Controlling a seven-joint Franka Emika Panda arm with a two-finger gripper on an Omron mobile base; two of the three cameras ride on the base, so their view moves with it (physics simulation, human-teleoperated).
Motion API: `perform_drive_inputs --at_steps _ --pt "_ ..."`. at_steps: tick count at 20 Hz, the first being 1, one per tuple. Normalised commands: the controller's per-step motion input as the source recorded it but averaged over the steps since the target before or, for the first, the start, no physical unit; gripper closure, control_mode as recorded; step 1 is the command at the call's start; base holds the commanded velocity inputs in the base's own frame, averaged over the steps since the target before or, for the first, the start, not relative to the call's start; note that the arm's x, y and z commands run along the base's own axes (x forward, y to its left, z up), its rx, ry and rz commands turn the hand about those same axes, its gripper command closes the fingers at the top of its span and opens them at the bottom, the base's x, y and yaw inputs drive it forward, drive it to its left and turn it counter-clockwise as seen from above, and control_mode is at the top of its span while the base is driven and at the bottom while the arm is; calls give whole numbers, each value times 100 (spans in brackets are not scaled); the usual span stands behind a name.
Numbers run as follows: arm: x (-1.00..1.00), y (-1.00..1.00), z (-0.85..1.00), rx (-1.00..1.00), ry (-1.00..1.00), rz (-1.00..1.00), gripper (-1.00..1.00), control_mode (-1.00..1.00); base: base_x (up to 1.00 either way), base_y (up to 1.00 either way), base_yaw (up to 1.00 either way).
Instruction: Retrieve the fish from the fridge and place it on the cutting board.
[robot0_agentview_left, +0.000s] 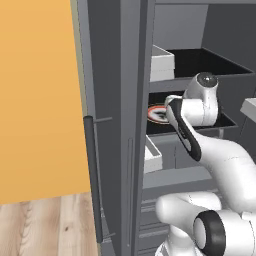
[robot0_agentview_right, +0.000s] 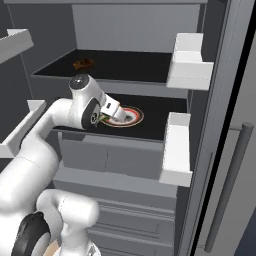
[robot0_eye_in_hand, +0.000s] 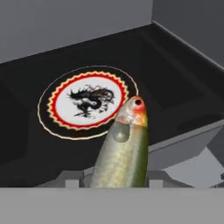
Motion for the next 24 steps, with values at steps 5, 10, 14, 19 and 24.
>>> perform_drive_inputs --at_steps 5,10,14,19,24 --pt "-58 0 1 -1 32 0 100 -100 0 0 0" --pt "-28 0 0 -1 4 0 100 -100 0 0 0" --pt "-36 0 0 0 0 0 100 -100 0 0 0" --pt "-47 6 0 0 0 0 100 -100 0 0 0" --pt "-78 11 11 0 0 0 100 -100 0 0 0"
